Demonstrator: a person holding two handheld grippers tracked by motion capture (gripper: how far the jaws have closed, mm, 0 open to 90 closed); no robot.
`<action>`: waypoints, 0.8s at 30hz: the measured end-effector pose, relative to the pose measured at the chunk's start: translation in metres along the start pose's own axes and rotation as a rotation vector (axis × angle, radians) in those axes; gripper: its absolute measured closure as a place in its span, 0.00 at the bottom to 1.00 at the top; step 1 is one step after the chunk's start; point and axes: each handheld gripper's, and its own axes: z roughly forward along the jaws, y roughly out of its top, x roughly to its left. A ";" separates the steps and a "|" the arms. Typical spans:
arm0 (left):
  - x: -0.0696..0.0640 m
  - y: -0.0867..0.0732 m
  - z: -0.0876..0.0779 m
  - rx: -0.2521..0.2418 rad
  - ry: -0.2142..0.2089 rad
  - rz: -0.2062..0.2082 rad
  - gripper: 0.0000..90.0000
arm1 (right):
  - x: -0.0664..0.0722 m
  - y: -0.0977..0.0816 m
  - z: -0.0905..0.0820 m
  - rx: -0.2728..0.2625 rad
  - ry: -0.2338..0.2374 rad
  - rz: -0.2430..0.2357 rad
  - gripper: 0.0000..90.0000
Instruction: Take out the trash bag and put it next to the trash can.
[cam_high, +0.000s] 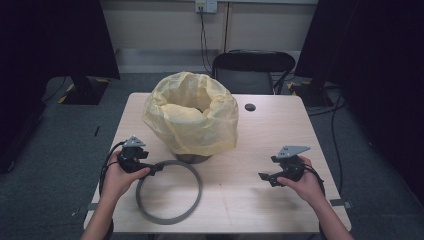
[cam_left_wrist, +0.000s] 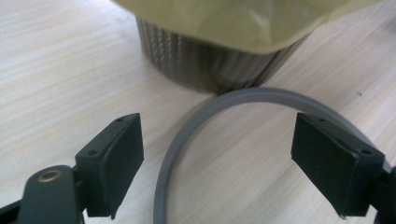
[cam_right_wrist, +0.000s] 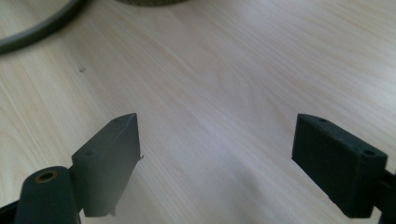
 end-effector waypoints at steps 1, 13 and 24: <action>-0.001 0.002 0.000 -0.006 -0.005 -0.003 0.18 | 0.000 0.003 0.000 -0.004 0.006 0.001 0.16; -0.006 0.026 0.000 -0.027 -0.031 0.028 0.18 | -0.002 0.027 -0.001 -0.005 0.026 -0.001 0.16; -0.007 0.042 0.003 -0.055 -0.046 0.032 0.18 | -0.003 0.045 -0.003 -0.014 0.042 -0.014 0.17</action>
